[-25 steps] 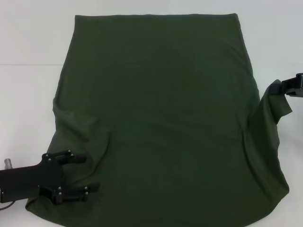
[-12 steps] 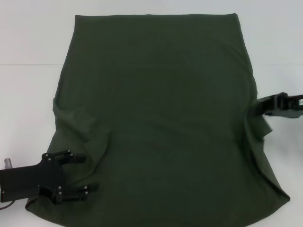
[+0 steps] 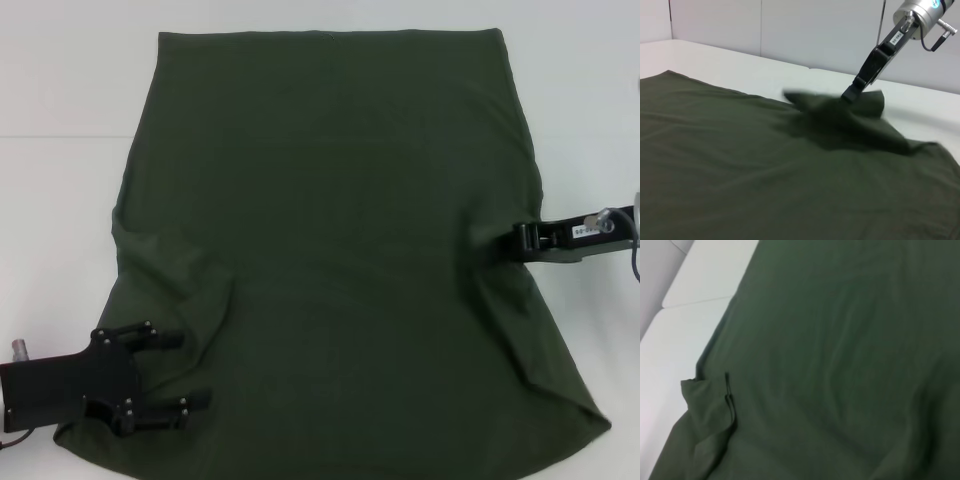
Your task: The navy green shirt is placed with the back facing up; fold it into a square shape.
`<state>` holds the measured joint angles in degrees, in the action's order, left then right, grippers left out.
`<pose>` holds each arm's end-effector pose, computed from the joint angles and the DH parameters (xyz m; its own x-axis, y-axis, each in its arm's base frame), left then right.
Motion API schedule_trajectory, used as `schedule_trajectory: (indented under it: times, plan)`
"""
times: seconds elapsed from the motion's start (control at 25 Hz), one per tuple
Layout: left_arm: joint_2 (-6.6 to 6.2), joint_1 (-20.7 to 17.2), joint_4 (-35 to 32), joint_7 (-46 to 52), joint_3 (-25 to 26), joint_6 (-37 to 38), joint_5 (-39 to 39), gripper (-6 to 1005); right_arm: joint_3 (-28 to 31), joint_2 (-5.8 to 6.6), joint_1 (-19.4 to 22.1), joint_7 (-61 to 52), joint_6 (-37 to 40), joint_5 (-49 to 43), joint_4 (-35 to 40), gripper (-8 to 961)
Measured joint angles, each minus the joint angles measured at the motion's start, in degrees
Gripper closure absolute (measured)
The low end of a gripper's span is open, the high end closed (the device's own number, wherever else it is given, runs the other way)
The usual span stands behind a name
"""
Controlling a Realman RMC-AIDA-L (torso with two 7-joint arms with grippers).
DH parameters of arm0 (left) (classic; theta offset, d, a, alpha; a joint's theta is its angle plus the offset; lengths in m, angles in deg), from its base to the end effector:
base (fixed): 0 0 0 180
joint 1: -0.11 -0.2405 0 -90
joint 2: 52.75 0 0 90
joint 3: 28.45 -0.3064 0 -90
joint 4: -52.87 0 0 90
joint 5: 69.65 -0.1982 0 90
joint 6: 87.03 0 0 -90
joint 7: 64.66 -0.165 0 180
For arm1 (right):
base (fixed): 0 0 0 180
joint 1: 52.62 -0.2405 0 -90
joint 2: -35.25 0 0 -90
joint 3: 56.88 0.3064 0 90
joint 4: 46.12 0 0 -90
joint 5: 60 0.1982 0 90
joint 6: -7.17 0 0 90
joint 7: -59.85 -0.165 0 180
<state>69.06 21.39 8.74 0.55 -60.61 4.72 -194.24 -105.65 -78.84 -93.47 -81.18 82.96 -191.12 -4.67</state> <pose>-0.3418 0.2949 -0.0414 0.8858 0.2564 0.3869 0.3791 -0.8806 -0.2843 0.2805 0.4262 -0.0211 0.3363 -0.8870 -0.3166 -0.9414 -0.3077 -0.1380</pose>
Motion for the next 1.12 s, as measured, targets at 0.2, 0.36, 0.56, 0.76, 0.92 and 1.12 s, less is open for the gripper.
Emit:
schedule_trajectory:
  times: [0.2,0.36,0.56,0.76,0.92,1.12]
  plan:
    - [0.32,-0.15,-0.24,0.0,0.13,0.07,-0.02,170,-0.8,-0.41,-0.12,0.92,-0.24,-0.04,-0.05,836]
    - [0.34,-0.23,-0.25,0.0,0.22,0.09,-0.04,172,-0.83,-0.64,-0.01,1.92,0.12,0.22,-0.05,800]
    - [0.28,-0.25,0.08,0.99,1.21,0.51,0.7,172,1.58,-0.58,1.0,6.59,3.54,3.0,0.18,634]
    - [0.0,0.04,0.44,7.59,5.83,1.75,3.47,170,7.18,-0.78,5.89,24.01,12.92,13.42,-0.22,390]
    - [-1.03,0.3,0.42,19.18,8.66,2.46,4.72,164,8.9,-1.63,11.16,37.85,18.04,19.35,-0.5,164]
    - [-4.87,1.43,1.33,39.27,8.36,4.97,4.35,169,8.06,-3.46,14.96,52.83,20.71,19.1,-0.54,163]
